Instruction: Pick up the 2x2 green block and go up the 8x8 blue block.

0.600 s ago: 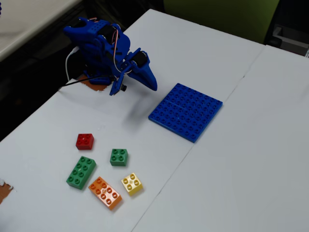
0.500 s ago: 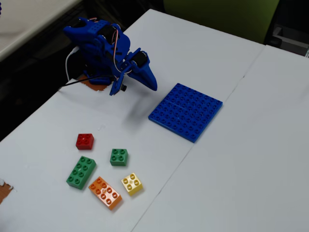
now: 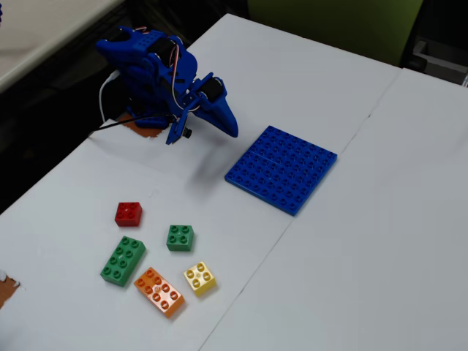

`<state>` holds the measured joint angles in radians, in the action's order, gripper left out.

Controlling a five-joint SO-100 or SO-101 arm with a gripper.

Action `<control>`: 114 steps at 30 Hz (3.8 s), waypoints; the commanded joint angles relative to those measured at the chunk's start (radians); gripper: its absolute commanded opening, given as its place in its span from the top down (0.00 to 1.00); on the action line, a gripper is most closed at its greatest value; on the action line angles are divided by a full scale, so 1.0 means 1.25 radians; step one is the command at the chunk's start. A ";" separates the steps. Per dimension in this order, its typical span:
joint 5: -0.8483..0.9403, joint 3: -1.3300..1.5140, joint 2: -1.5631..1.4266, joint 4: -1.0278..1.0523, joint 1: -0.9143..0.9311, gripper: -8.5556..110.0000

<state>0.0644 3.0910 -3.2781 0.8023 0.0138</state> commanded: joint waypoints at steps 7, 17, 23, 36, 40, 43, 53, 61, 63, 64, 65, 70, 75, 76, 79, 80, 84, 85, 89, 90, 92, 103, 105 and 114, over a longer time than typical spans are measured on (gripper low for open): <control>-0.005 0.009 -0.033 -0.013 0.004 0.93; 0.015 0.009 -0.033 -0.012 -0.009 0.92; 0.649 0.020 -0.033 -0.009 -0.012 0.93; 1.192 -0.182 -0.033 0.298 0.009 0.93; 1.188 -0.238 -0.034 0.380 0.001 0.93; 1.187 -0.326 -0.027 0.468 -0.013 0.93; 1.150 -1.000 0.623 0.703 0.070 0.92; 1.458 -1.219 0.968 0.744 0.265 0.90; 1.646 -1.222 1.009 0.745 0.342 0.90; 1.730 -1.228 1.030 0.744 0.378 0.90; 1.813 -1.239 1.050 0.741 0.410 0.90; 2.075 -1.357 1.194 0.734 0.523 0.88; 2.197 -1.524 1.367 0.724 0.551 0.84; 2.224 -1.555 1.405 0.715 0.551 0.83; 2.295 -1.619 1.503 0.681 0.551 0.79; 2.305 -1.626 1.529 0.660 0.551 0.78; 2.318 -1.676 1.636 0.593 0.538 0.74; 2.318 -1.700 1.665 0.587 0.535 0.72; 2.330 -1.804 1.766 0.583 0.542 0.69; 2.332 -1.825 1.782 0.584 0.547 0.68; 2.350 -1.864 1.806 0.582 0.557 0.68; 2.326 -1.934 1.870 0.477 0.598 0.65; 2.312 -1.959 1.908 0.458 0.596 0.65; 2.262 -2.003 1.976 0.422 0.580 0.65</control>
<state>2.8916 0.6351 -0.7992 1.3422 0.7486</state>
